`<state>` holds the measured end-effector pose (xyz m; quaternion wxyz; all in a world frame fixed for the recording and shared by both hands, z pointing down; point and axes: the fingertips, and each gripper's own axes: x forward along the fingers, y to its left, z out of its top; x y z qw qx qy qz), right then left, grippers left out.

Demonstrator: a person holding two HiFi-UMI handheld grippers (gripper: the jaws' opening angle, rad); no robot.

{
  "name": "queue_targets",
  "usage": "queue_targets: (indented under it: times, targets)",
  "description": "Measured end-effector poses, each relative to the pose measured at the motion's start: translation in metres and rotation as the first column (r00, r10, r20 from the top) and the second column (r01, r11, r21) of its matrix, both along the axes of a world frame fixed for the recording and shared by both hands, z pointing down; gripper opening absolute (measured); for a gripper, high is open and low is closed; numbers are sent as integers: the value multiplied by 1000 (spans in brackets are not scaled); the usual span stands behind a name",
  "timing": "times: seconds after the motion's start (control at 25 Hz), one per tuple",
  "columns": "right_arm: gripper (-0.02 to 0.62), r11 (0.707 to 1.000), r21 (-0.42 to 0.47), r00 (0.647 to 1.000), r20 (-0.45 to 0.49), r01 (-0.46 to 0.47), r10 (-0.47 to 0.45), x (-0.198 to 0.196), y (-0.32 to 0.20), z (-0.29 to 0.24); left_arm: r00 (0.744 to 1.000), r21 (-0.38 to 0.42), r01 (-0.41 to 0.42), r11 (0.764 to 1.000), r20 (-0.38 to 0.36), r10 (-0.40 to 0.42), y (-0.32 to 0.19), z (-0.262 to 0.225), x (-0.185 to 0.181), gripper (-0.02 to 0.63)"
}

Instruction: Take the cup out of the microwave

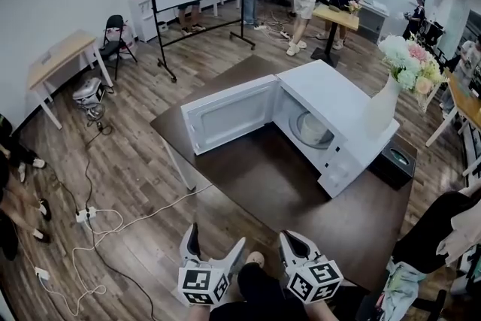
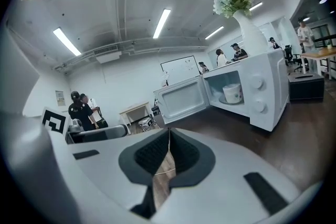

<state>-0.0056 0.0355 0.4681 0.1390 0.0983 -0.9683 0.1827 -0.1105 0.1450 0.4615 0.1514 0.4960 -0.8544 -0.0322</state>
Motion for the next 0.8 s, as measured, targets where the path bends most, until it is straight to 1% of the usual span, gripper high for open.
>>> queue_targets:
  times: [0.12, 0.28, 0.48, 0.64, 0.8]
  targets:
    - [-5, 1000, -1, 1000, -8, -5, 5, -22, -19, 0, 1000, 0, -4, 1000, -8, 4, -19, 0, -22, 515]
    - [-5, 1000, 1, 1000, -14, -15, 15, -51, -44, -1, 1000, 0, 1, 1000, -1, -1, -42, -4, -55, 515]
    - [-5, 999, -5, 999, -12, -33, 33, -78, -74, 1, 1000, 1, -6, 1000, 1, 6, -73, -4, -87, 515]
    - [-5, 998, -11, 998, -14, -56, 56, -88, -96, 4, 1000, 17, -30, 999, -1, 30, -99, -4, -100, 515]
    - [-5, 996, -19, 996, -18, -85, 85, -91, -117, 8, 998, 23, -67, 997, 6, 67, -126, -5, -103, 515]
